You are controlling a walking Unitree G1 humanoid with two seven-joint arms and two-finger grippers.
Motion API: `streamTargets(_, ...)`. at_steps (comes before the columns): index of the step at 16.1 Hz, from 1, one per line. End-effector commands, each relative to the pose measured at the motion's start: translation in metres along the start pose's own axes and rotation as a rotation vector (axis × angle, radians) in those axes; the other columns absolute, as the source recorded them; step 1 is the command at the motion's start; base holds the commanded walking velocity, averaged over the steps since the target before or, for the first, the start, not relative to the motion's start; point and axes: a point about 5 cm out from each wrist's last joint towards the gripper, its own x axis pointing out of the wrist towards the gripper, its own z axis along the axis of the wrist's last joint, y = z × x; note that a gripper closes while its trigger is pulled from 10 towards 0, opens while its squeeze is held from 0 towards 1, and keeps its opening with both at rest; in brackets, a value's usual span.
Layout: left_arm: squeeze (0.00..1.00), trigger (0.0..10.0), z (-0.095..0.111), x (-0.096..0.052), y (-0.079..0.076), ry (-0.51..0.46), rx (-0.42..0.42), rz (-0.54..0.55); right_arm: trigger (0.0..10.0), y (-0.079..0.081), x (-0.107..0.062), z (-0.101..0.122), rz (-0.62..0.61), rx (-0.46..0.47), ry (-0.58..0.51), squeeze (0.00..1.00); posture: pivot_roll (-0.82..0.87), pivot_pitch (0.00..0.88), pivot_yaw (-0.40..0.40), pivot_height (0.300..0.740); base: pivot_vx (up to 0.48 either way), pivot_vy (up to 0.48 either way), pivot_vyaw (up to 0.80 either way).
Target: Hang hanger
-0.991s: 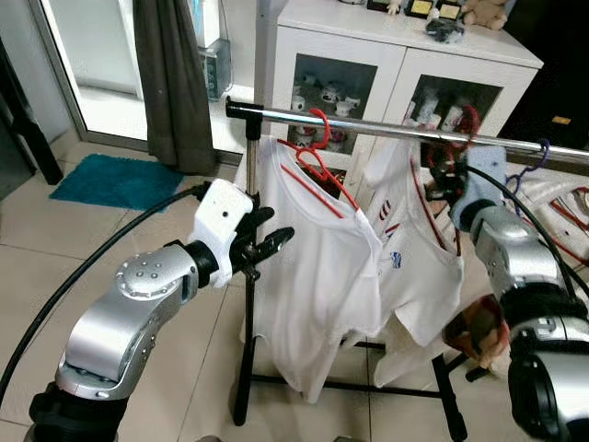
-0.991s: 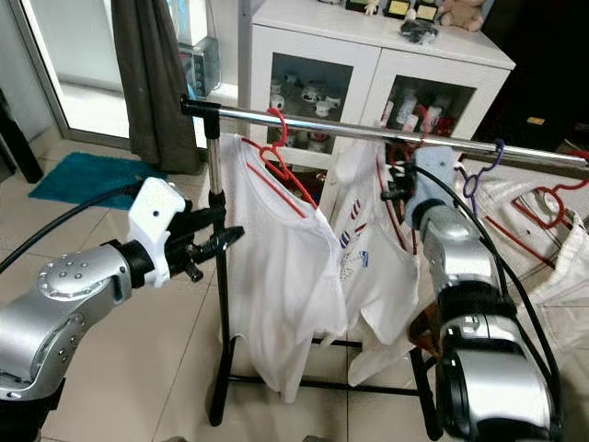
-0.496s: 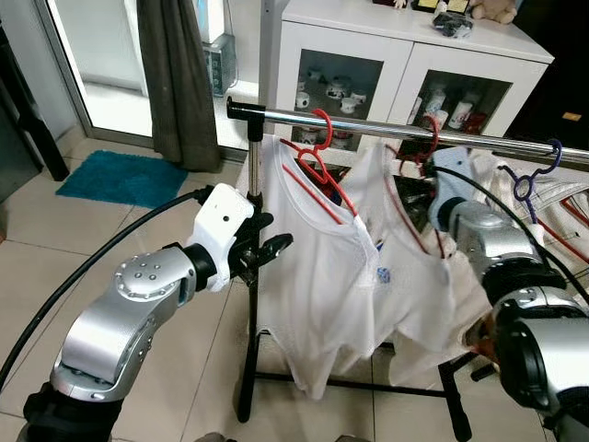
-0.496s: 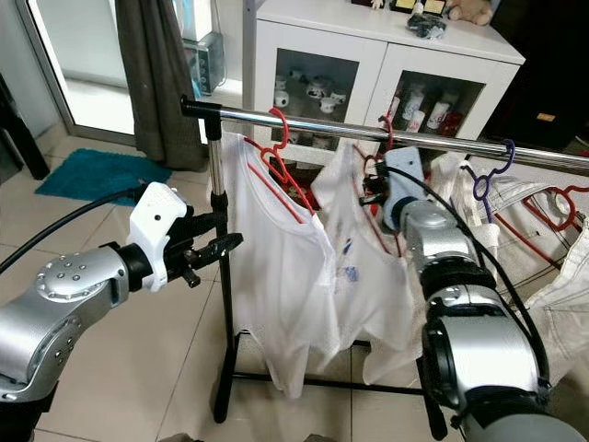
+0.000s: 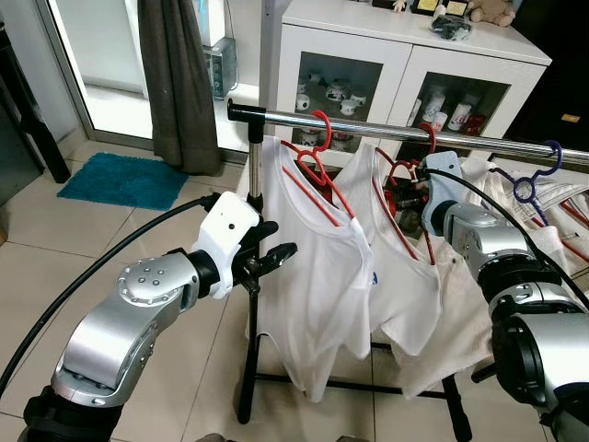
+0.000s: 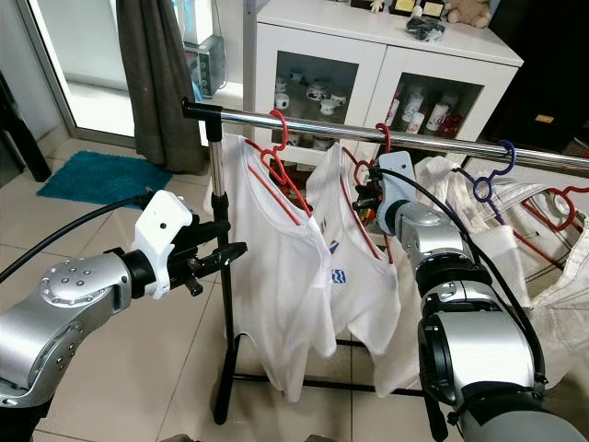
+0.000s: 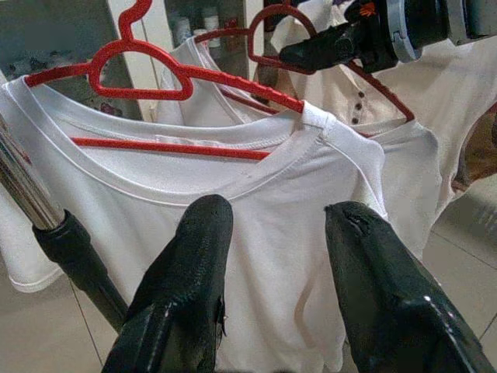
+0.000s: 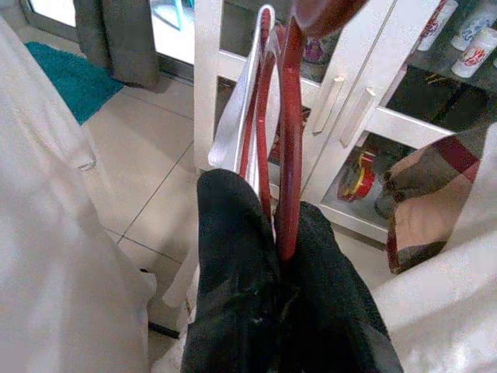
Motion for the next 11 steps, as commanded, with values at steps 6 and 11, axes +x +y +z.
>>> streamTargets(6, 0.00, 10.0, -0.009, 0.002, 0.016, -0.032, -0.047, 0.247, 10.0, 0.003, -0.021, 0.015, 0.142, -0.020, -0.256, 1.00, -0.06, 0.000, -0.041, 0.719, 0.000, 0.000, 0.00)
streamTargets(11, 0.00, 10.0, -0.015, -0.001, 0.019, -0.048, -0.058, 0.338, 10.0, 0.015, -0.064, 0.027, 0.212, -0.039, -0.502, 1.00, -0.07, 0.000, -0.046, 0.719, 0.000, -0.202, 0.00)
